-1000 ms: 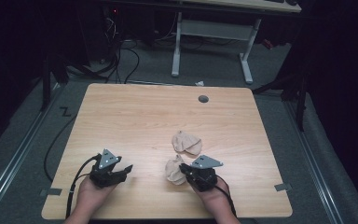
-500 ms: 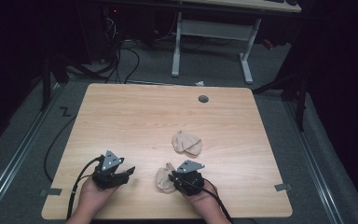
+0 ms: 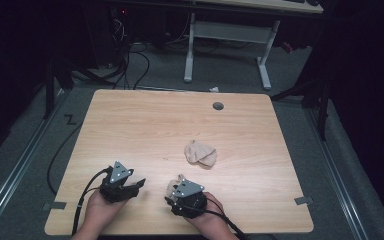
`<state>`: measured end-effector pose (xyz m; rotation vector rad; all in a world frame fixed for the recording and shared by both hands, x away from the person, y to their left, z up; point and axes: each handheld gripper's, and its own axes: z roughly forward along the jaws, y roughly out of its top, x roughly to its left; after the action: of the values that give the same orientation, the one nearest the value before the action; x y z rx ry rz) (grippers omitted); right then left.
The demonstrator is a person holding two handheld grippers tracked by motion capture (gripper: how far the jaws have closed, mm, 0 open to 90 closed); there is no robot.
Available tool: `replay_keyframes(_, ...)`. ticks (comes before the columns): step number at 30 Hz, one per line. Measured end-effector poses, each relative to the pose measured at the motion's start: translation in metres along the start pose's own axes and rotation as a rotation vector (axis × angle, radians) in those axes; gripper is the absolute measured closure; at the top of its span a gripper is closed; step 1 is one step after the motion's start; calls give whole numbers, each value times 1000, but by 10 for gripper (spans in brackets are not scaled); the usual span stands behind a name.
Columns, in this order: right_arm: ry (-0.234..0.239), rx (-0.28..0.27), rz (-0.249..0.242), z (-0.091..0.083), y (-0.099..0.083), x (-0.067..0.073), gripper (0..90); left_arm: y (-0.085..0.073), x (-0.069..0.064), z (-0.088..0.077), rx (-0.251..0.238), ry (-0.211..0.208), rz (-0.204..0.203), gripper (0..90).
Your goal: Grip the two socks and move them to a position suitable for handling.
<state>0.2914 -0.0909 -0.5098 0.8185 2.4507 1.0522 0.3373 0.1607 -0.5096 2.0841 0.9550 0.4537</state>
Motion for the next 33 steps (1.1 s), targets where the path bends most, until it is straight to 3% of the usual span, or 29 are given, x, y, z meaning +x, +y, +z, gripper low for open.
replay_keyframes(6,-23,39,-24,8,-2,2,520,0,-1,0,0,0,2,429)
replay_keyframes(9,-27,68,-36,12,-4,3,602,0,-1,-1,-1,-1,3,429)
replay_keyframes(12,-18,51,-21,9,-4,1,762,0,-2,0,-2,-3,3,429)
replay_keyframes(15,-20,36,-13,6,-3,0,822,0,-2,0,2,-6,7,431)
replay_keyframes(20,-16,6,7,2,-2,-3,840,1,-6,0,2,-15,19,436)
replay_keyframes(28,-18,-51,40,-9,-1,-11,841,5,-23,6,-2,-93,8,468)
replay_keyframes(29,-4,-81,79,-15,-1,-17,841,6,-32,8,0,-109,21,485)
replay_keyframes(33,-11,-115,105,-24,-1,-23,841,12,-51,12,-11,-143,49,594)
